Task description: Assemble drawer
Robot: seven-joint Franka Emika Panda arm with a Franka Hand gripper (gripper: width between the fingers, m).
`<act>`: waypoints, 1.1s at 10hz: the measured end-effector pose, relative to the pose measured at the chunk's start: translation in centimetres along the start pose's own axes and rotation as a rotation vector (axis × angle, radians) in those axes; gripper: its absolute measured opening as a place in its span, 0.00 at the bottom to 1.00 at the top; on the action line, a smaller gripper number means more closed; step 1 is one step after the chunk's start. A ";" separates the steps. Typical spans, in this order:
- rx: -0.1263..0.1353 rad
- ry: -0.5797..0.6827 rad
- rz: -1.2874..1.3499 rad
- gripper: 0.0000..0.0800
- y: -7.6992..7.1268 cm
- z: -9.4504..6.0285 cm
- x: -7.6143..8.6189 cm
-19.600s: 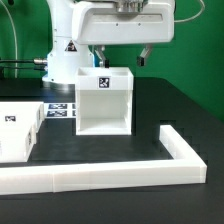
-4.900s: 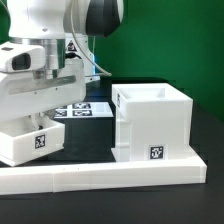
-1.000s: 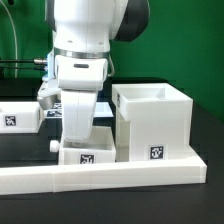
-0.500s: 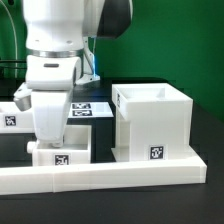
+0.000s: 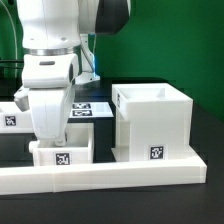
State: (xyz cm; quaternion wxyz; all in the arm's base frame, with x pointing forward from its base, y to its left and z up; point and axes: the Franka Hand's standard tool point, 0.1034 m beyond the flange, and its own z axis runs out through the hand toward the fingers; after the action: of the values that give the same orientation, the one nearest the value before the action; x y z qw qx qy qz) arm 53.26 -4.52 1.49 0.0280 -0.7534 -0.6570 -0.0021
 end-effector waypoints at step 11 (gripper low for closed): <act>-0.021 0.002 -0.098 0.05 0.2 0.4 3.1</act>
Offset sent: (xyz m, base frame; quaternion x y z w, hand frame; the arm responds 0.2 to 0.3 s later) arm 0.0145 0.0322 0.0078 0.0277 0.0144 -0.0319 0.9990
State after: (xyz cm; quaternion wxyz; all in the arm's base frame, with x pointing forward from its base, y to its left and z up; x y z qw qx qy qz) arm 53.82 -1.44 1.21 0.0207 -0.7207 -0.6929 -0.0110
